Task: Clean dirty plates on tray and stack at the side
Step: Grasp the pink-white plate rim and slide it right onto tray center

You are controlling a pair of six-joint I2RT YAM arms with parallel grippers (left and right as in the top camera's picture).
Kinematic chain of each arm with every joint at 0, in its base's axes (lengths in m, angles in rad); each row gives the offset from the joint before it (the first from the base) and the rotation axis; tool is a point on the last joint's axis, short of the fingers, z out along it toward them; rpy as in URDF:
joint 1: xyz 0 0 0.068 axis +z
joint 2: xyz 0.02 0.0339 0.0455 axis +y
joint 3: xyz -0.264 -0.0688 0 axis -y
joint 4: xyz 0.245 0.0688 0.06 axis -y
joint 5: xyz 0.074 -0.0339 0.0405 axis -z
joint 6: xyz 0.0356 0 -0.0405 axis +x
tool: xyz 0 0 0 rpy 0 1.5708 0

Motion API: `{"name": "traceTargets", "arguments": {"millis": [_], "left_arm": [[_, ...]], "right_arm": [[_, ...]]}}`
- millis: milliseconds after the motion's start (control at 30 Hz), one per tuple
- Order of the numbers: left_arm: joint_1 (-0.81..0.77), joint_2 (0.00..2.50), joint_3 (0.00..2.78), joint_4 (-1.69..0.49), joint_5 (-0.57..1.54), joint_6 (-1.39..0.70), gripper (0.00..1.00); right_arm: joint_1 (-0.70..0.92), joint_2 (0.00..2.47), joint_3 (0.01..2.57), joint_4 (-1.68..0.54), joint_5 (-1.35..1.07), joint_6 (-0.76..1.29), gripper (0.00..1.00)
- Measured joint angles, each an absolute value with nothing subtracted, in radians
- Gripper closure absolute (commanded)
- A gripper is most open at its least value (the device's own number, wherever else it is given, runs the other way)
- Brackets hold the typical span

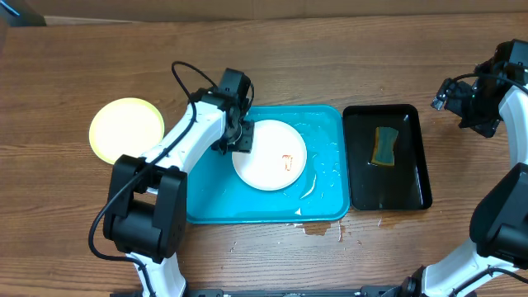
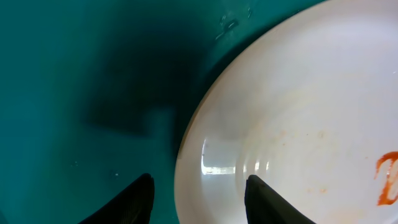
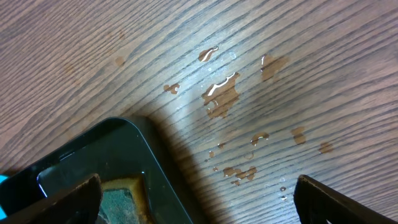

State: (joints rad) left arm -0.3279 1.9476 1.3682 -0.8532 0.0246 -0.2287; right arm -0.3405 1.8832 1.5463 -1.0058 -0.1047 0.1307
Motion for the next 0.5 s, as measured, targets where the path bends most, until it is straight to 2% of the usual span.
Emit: {"name": "traceTargets", "arguments": {"millis": [500], "left_arm": [[-0.328,1.948,1.301,-0.74,0.021,-0.237,0.61]], "right_arm": [[-0.34,1.883,1.546,-1.006,-0.104,0.131,0.0]]}}
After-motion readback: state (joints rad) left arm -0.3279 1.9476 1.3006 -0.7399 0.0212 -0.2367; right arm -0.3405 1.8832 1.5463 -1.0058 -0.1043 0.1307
